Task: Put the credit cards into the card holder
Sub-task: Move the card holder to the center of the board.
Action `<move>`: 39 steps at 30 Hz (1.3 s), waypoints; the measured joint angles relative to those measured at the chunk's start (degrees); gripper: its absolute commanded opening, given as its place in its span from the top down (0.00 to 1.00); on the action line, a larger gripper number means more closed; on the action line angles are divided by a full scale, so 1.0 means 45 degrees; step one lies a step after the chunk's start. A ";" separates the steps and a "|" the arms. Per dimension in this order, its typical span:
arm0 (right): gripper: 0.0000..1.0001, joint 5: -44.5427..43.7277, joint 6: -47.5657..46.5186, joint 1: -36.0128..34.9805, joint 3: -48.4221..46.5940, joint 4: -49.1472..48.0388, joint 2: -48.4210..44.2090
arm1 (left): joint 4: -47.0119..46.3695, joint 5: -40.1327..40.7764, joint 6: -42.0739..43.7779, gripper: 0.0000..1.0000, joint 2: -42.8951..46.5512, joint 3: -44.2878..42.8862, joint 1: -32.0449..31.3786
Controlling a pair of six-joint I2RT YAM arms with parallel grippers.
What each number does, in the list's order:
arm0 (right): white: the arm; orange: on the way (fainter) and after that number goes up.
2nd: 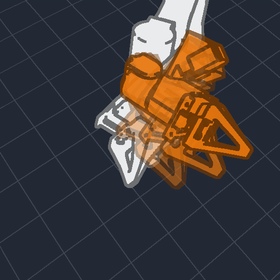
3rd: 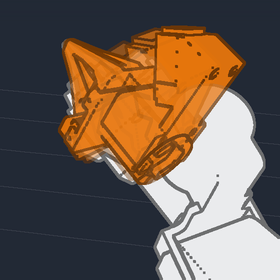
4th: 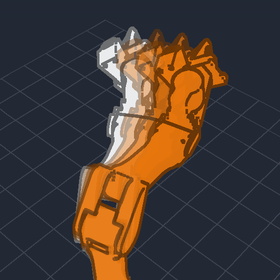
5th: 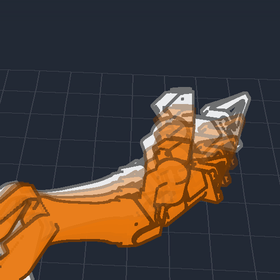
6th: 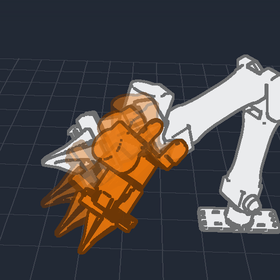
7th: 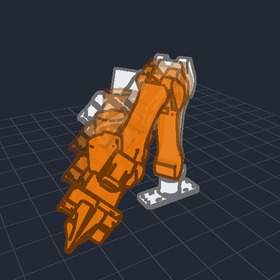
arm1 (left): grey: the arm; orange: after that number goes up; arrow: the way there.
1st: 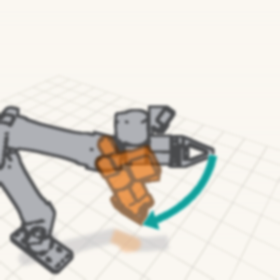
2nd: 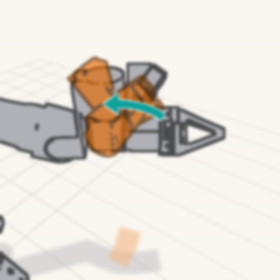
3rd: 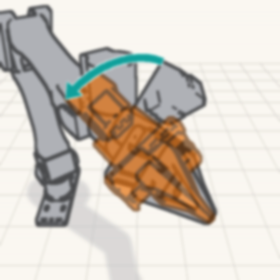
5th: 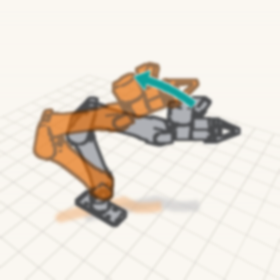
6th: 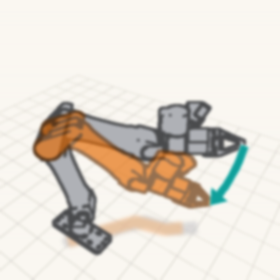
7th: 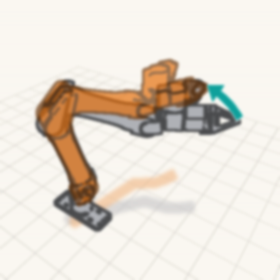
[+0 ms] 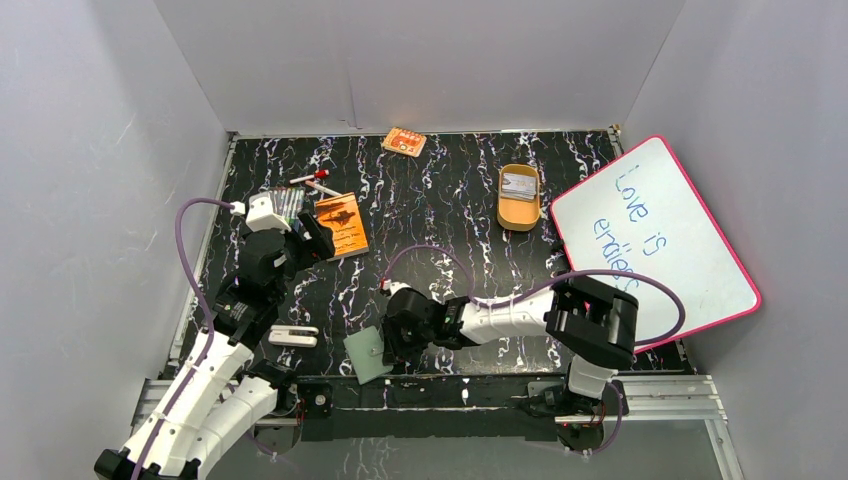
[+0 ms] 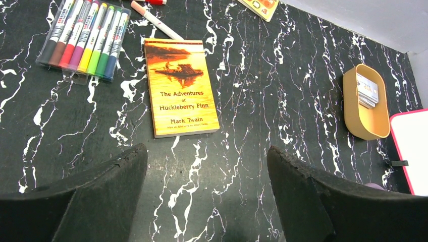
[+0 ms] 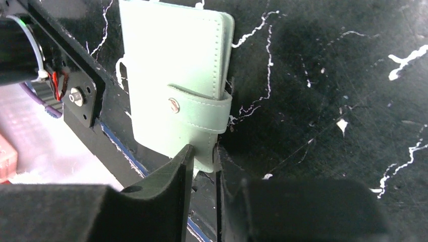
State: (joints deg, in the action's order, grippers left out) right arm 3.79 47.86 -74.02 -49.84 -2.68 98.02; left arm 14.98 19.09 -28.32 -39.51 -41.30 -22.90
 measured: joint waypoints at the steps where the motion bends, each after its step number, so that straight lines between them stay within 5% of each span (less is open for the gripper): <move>1: 0.87 -0.0068 0.0019 0.0000 0.0000 0.0063 0.0000 | 0.0000 0.0005 0.0000 0.16 0.0005 0.0000 0.0000; 3: 1.00 -0.0189 0.0068 -0.0010 0.0005 0.0151 -0.0010 | 0.0000 0.0000 0.0000 0.16 0.0019 0.0000 0.0000; 14: 1.00 -0.1953 0.0291 0.0219 0.0889 0.1593 -0.2050 | 0.0010 -0.0005 -0.0010 0.16 0.0078 0.0000 0.0000; 27: 1.00 -0.2351 -0.1724 0.4473 0.1938 0.2958 -0.4741 | 0.0010 -0.0855 0.0010 0.14 -0.0675 0.0000 0.0000; 33: 1.00 -0.1826 -0.2123 0.4493 0.1938 0.2958 -0.4371 | -0.0092 -0.2900 -0.0355 0.16 -0.0685 0.0024 0.0005; 39: 1.00 -0.1588 -0.2030 0.4493 0.2030 0.2671 -0.4265 | -0.1676 -0.6499 -0.2803 0.18 -0.0670 0.1831 -0.0214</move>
State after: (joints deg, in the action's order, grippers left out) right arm -3.36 38.72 -53.80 -40.71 9.34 78.83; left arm 7.44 -10.15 -40.93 -42.52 -33.06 -23.86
